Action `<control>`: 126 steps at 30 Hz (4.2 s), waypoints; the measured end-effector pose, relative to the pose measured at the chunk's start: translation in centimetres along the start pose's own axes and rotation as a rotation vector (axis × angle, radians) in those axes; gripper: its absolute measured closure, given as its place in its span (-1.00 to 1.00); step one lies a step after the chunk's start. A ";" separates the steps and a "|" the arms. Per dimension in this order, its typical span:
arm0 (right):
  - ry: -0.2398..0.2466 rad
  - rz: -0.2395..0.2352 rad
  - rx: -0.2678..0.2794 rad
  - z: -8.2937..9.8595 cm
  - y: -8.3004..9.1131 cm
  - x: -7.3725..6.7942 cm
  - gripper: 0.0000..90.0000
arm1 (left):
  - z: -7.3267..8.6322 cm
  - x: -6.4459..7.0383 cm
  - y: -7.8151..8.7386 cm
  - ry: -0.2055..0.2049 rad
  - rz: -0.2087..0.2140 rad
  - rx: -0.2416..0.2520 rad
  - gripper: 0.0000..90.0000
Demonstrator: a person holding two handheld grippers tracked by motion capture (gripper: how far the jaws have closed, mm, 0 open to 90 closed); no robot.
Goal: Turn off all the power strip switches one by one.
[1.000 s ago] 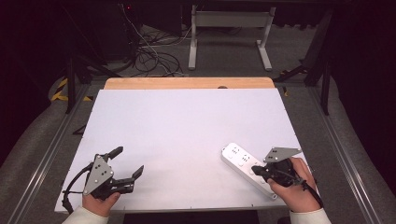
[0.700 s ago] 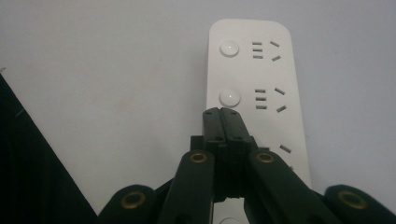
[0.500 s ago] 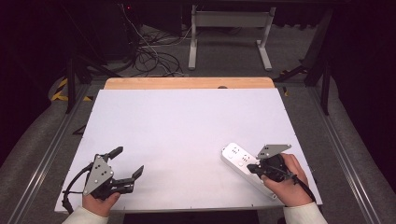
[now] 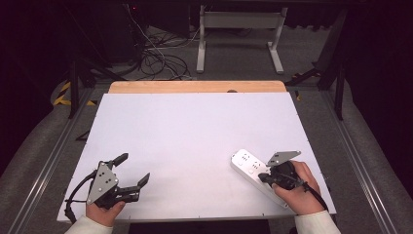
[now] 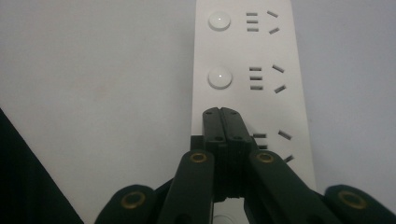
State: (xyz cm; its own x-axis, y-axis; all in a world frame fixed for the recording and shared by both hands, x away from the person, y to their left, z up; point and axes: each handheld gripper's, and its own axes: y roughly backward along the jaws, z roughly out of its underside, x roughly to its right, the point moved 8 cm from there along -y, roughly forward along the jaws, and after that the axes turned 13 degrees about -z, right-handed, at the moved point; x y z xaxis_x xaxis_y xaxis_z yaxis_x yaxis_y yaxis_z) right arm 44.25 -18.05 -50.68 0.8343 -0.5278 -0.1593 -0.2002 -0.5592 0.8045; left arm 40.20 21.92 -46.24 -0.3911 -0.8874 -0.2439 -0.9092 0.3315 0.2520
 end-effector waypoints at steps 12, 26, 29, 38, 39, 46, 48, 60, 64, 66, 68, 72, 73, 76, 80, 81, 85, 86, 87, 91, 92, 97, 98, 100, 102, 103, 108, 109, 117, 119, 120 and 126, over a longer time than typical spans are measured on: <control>-0.022 0.000 -0.022 0.2 -0.1 0.1 1.00 | 0.0 0.0 0.0 -0.001 0.001 0.001 -0.71; -0.045 0.027 -0.047 0.1 -0.1 0.5 1.00 | 0.0 0.1 0.0 0.000 0.003 -0.001 -0.71; -0.036 0.032 -0.052 0.0 -0.2 0.5 1.00 | 0.0 0.1 0.1 -0.001 0.003 0.000 -0.71; -0.022 0.033 -0.065 0.2 -0.1 0.2 1.00 | 0.0 0.1 0.0 0.002 0.005 -0.001 -0.71; -0.024 0.032 -0.064 0.2 -0.1 0.2 1.00 | 0.0 0.0 0.0 -0.004 0.003 -0.002 -0.71; -0.017 0.045 -0.075 0.2 -0.2 0.1 1.00 | 0.0 0.1 0.0 0.001 0.004 -0.004 -0.71; -0.019 0.043 -0.078 0.1 -0.4 0.0 1.00 | 0.0 0.1 -0.1 -0.001 0.003 -0.004 -0.71; 0.024 0.046 0.125 -1.7 2.0 -0.4 1.00 | 0.0 -0.1 -0.1 -0.002 -0.001 0.000 -0.71; 0.029 0.038 0.131 -1.8 1.8 -0.4 1.00 | 0.0 0.0 0.0 -0.001 0.002 0.000 -0.71; 0.034 0.032 0.144 -2.1 1.9 -0.6 1.00 | 0.0 0.0 0.0 0.000 0.000 0.001 -0.71; 0.040 0.032 0.143 -2.4 2.0 -0.6 1.00 | 0.0 0.0 0.0 -0.001 0.001 0.001 -0.71; 0.049 0.024 0.144 -3.3 1.7 -0.5 1.00 | 0.0 0.1 0.0 -0.003 0.001 0.001 -0.71; 0.051 0.025 0.138 -3.5 1.5 -0.5 1.00 | 0.0 0.1 0.0 -0.002 0.001 0.001 -0.72; 0.060 0.002 0.144 -4.4 0.8 -0.6 1.00 | 0.0 0.0 0.0 -0.001 0.001 0.001 -0.71; 0.073 0.004 0.135 -5.0 0.1 -0.5 1.00 | 0.0 0.0 0.0 -0.001 0.002 0.002 -0.71; 0.073 0.006 0.134 -5.0 0.1 -0.4 1.00 | 0.0 0.0 0.1 0.001 0.000 0.004 -0.71; 0.062 0.010 0.136 -4.8 0.2 -0.3 1.00 | 0.0 0.0 0.0 0.003 0.004 0.000 -0.71; 0.064 0.006 0.138 -4.8 0.2 -0.3 1.00 | 0.0 0.0 0.0 0.001 0.003 0.001 -0.71; 0.063 0.004 0.137 -4.8 0.2 -0.3 1.00 | 0.0 0.0 0.0 -0.001 0.002 0.003 -0.72; 0.054 0.005 0.130 -4.5 0.0 -0.1 1.00 | 0.0 0.0 0.0 0.003 0.002 -0.001 -0.71; 0.053 0.001 0.121 -4.4 -0.1 -0.1 1.00 | 0.0 0.0 0.0 0.000 0.002 0.000 -0.71; 0.050 -0.003 0.102 -4.1 -0.4 0.0 1.00 | 0.0 0.0 0.0 0.001 0.001 0.000 -0.71; 0.050 -0.003 0.098 -4.1 -0.4 0.0 1.00 | 0.0 0.0 0.0 0.000 0.002 0.000 -0.71; 0.046 -0.008 0.087 -4.0 -0.6 0.1 1.00 | 0.0 -0.1 0.0 0.002 0.001 0.001 -0.71; 0.042 -0.010 0.073 -3.8 -0.9 0.1 1.00 | 0.0 0.0 0.0 0.002 0.002 0.001 -0.71; 0.044 -0.011 0.070 -3.8 -1.1 0.1 1.00 | 0.0 0.0 0.0 0.002 0.003 0.000 -0.71; 0.044 -0.017 0.064 -3.7 -1.4 0.2 1.00 | 0.0 0.0 0.0 0.000 0.001 0.002 -0.71; 0.039 -0.018 0.060 -3.6 -1.5 0.3 1.00 | 0.0 0.0 0.0 0.001 0.001 0.002 -0.72; 0.025 -0.024 0.043 -3.2 -2.0 0.7 1.00 | 0.0 0.0 0.0 0.000 0.002 0.002 -0.71; 0.025 -0.021 0.040 -3.2 -2.1 0.7 1.00 | 0.0 0.0 0.0 0.001 0.001 0.003 -0.71; 0.026 -0.019 0.038 -3.2 -2.1 0.7 1.00 | 0.0 0.0 0.0 0.002 0.001 0.003 -0.71; 0.021 -0.027 0.030 -3.1 -2.2 0.7 1.00 | 0.0 0.0 0.0 0.001 0.001 0.004 -0.71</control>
State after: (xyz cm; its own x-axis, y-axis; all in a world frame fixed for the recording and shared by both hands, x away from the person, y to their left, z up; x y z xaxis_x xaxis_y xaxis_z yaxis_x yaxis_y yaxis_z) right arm 46.84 -15.18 -50.80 0.8502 -0.4988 -0.1683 -0.1924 -0.5920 0.7827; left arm 40.16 21.94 -46.20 -0.3923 -0.8872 -0.2431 -0.9092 0.3338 0.2489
